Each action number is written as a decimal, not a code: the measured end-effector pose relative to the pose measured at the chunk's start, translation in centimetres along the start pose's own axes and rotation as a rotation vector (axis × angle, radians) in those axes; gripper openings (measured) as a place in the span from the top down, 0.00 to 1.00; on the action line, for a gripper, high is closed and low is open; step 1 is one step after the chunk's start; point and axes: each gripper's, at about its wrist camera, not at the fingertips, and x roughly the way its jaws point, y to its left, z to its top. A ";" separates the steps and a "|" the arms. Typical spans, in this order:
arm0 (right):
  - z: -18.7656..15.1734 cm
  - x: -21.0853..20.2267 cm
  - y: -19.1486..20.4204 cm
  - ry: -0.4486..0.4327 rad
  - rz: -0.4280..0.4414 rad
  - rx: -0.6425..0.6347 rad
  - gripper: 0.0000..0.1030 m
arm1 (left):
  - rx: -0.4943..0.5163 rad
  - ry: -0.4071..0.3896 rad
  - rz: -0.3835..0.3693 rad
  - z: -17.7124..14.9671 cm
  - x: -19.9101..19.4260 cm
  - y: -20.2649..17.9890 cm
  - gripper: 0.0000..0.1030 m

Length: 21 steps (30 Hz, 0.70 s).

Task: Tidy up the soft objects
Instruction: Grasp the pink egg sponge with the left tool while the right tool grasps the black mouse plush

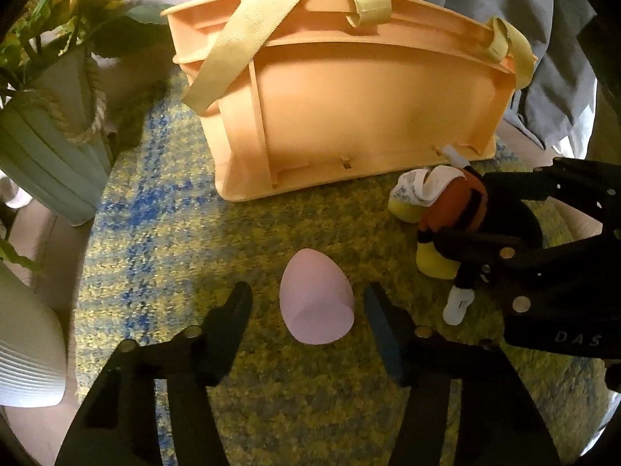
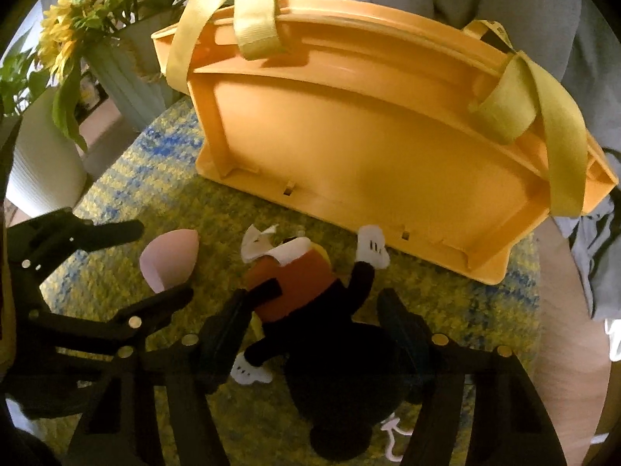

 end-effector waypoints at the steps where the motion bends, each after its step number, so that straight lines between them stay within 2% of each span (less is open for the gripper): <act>1: -0.1 -0.1 0.0 -0.005 -0.001 0.005 0.37 | 0.002 0.002 -0.002 0.0 0.1 -0.1 0.51; 5: -0.2 -0.2 0.1 -0.025 -0.010 0.010 0.41 | 0.002 0.013 -0.012 0.0 0.5 -0.3 0.64; 11: -0.3 -0.5 0.2 -0.053 -0.026 0.030 0.49 | -0.028 0.003 -0.015 -0.1 0.3 -0.2 0.65; 21: -1.1 -2.4 -0.9 -0.098 -0.029 0.102 0.51 | -0.075 -0.049 0.019 0.0 -3.2 0.0 0.65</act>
